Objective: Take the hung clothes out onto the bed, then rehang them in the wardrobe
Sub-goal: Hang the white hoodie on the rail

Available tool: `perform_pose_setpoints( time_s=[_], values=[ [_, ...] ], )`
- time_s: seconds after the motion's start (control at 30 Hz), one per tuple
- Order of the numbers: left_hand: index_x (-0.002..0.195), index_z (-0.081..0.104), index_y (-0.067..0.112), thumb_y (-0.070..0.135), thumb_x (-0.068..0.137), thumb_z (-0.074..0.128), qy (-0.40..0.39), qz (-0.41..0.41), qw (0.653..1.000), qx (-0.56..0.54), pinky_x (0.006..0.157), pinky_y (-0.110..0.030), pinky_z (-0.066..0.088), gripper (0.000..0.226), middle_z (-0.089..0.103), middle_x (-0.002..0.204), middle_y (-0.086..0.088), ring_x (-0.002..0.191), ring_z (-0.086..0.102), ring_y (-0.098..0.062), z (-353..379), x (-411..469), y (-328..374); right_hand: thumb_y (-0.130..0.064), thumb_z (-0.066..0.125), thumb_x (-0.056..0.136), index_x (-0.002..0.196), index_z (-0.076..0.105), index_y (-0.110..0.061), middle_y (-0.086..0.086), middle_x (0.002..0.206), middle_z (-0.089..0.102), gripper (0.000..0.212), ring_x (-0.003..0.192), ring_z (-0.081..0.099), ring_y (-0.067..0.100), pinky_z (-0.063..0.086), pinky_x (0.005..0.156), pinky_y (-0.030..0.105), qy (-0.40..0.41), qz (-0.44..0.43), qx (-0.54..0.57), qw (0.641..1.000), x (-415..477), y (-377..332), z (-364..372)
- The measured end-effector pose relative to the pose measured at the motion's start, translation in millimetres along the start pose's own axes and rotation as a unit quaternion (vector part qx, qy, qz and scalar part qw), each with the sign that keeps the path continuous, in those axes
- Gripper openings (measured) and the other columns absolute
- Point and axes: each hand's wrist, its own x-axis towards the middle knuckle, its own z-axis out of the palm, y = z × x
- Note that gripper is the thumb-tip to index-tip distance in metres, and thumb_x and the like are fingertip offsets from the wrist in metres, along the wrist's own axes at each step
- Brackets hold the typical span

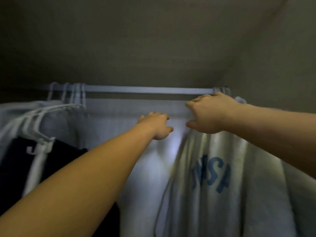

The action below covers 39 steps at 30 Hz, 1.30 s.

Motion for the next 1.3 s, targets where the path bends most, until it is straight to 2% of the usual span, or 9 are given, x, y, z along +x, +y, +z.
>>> perform_pose_setpoints(
  time_s=[0.17, 0.37, 0.47, 0.63, 0.83, 0.93, 1.03, 1.2, 1.3],
  values=[
    [0.139, 0.047, 0.020, 0.036, 0.098, 0.046, -0.050, -0.112, 0.967, 0.224, 0.113, -0.056, 0.021, 0.045, 0.041, 0.148, -0.010, 0.138, 0.030, -0.034, -57, -40, -47, -0.057, 0.041, 0.092, 0.138, 0.041, -0.027, 0.004, 0.138, 0.054, 0.055, 0.123, 0.052, 0.029, 0.041, 0.096, 0.044, 0.031, -0.032, 0.115, 0.992, 32, -55, -13],
    [0.140, 0.046, 0.017, 0.021, 0.095, 0.053, -0.079, -0.222, 0.904, 0.356, 0.111, -0.054, 0.026, 0.046, 0.037, 0.150, -0.012, 0.138, 0.031, -0.037, -106, -91, -83, -0.052, 0.044, 0.094, 0.141, 0.041, -0.027, 0.007, 0.138, 0.052, 0.053, 0.123, 0.052, 0.032, 0.045, 0.092, 0.043, 0.042, -0.071, 0.283, 0.956, 56, -120, -28],
    [0.140, 0.048, 0.014, 0.015, 0.094, 0.057, -0.072, -0.249, 0.907, 0.333, 0.104, -0.049, 0.040, 0.047, 0.045, 0.146, -0.011, 0.134, 0.043, -0.035, -118, -113, -93, -0.051, 0.046, 0.093, 0.137, 0.048, -0.027, 0.003, 0.133, 0.057, 0.050, 0.122, 0.052, 0.031, 0.047, 0.095, 0.046, 0.037, -0.077, 0.372, 0.924, 69, -145, -28],
    [0.134, 0.051, 0.008, 0.008, 0.097, 0.049, -0.071, -0.285, 0.917, 0.270, 0.100, -0.046, 0.045, 0.037, 0.051, 0.139, -0.016, 0.125, 0.051, -0.036, -128, -137, -102, -0.041, 0.052, 0.093, 0.122, 0.062, -0.018, 0.009, 0.124, 0.062, 0.039, 0.112, 0.058, 0.033, 0.049, 0.095, 0.046, 0.030, -0.087, 0.509, 0.856, 89, -181, -40],
    [0.128, 0.055, 0.007, 0.010, 0.096, 0.054, -0.055, -0.339, 0.922, 0.179, 0.102, -0.045, 0.049, 0.033, 0.057, 0.129, -0.016, 0.116, 0.058, -0.032, -127, -134, -108, -0.015, 0.051, 0.092, 0.098, 0.070, -0.005, 0.016, 0.103, 0.070, 0.022, 0.098, 0.063, 0.033, 0.051, 0.081, 0.033, 0.013, -0.064, 0.642, 0.764, 109, -213, -44],
    [0.127, 0.057, 0.006, 0.009, 0.097, 0.051, -0.020, -0.325, 0.932, 0.160, 0.099, -0.042, 0.051, 0.031, 0.058, 0.127, -0.015, 0.115, 0.059, -0.031, -122, -133, -107, -0.010, 0.047, 0.090, 0.098, 0.068, -0.004, 0.019, 0.101, 0.070, 0.023, 0.094, 0.066, 0.038, 0.052, 0.071, 0.039, -0.017, -0.040, 0.697, 0.716, 113, -219, -38],
    [0.123, 0.059, 0.005, 0.011, 0.098, 0.049, 0.000, -0.307, 0.941, 0.144, 0.095, -0.042, 0.053, 0.027, 0.061, 0.123, -0.016, 0.111, 0.060, -0.031, -118, -131, -102, -0.008, 0.044, 0.093, 0.097, 0.065, -0.003, 0.020, 0.100, 0.071, 0.022, 0.094, 0.067, 0.038, 0.056, 0.079, 0.046, -0.045, -0.016, 0.733, 0.678, 110, -209, -29],
    [0.097, 0.058, 0.008, 0.014, 0.098, 0.048, 0.024, -0.236, 0.968, 0.087, 0.064, -0.031, 0.045, 0.013, 0.055, 0.092, -0.009, 0.078, 0.056, -0.025, -107, -122, -75, -0.015, 0.041, 0.100, 0.108, 0.059, -0.008, 0.010, 0.092, 0.070, 0.021, 0.080, 0.065, 0.025, 0.052, 0.076, 0.040, -0.062, 0.019, 0.787, 0.614, 105, -180, -11],
    [0.075, 0.047, 0.012, 0.016, 0.099, 0.049, 0.026, -0.196, 0.978, 0.070, 0.051, -0.029, 0.038, 0.025, 0.052, 0.078, -0.007, 0.064, 0.050, -0.019, -101, -115, -54, -0.020, 0.041, 0.100, 0.114, 0.059, -0.007, 0.007, 0.082, 0.068, 0.026, 0.076, 0.066, 0.023, 0.054, 0.066, 0.035, -0.072, 0.039, 0.804, 0.588, 103, -165, -2]
  ],
)
